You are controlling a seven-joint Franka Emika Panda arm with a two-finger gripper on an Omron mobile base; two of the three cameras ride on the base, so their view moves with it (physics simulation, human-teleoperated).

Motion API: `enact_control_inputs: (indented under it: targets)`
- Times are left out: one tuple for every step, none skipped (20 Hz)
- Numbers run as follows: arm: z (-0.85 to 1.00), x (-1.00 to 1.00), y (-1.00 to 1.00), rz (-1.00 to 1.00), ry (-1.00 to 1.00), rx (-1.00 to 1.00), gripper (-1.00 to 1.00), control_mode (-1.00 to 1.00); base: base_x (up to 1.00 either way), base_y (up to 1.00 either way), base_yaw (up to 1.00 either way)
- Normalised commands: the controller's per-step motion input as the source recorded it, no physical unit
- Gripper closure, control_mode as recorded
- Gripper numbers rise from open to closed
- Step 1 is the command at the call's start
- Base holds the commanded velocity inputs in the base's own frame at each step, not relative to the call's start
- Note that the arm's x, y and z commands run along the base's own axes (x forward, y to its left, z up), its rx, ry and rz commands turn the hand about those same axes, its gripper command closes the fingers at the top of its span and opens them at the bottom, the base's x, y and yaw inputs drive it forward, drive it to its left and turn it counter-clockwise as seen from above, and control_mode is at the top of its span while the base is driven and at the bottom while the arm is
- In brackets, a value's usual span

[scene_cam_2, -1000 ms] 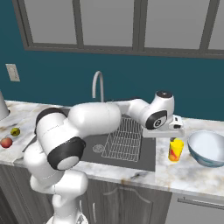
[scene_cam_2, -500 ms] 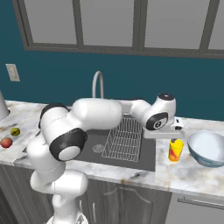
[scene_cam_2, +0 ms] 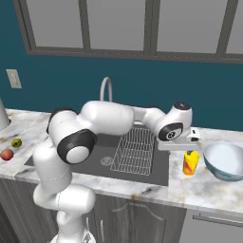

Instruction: Remove the pear and peach from the sink. Then move the bowl and cup from the counter to the sink for washing.

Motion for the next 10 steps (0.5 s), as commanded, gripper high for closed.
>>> enact_control_inputs:
  targets:
    - [-0.08,0.10,-0.07,0.00,0.00,0.00,-1.00,-1.00,0.00,0.00,0.00]
    - [-0.09,0.11,-0.08,0.00,0.00,0.00,-1.00,-1.00,0.00,0.00,0.00]
    - [-0.09,0.09,-0.08,0.00,0.00,0.00,-1.00,-1.00,0.00,0.00,0.00]
    - [-0.09,0.08,-0.08,0.00,0.00,0.00,-1.00,-1.00,0.00,0.00,0.00]
    - [-0.09,0.08,-0.07,0.00,0.00,0.00,-1.00,-1.00,0.00,0.00,0.00]
    - [-0.09,0.07,-0.06,0.00,0.00,0.00,-1.00,-1.00,0.00,0.00,0.00]
    - [-0.10,0.08,-0.06,0.00,0.00,0.00,-1.00,-1.00,0.00,0.00,0.00]
    - [-0.11,0.06,-0.05,0.00,0.00,0.00,-1.00,-1.00,0.00,0.00,0.00]
    - [-0.10,0.08,-0.05,0.00,0.00,0.00,-1.00,-1.00,0.00,0.00,0.00]
    - [-0.10,0.08,-0.05,0.00,0.00,0.00,-1.00,-1.00,0.00,0.00,0.00]
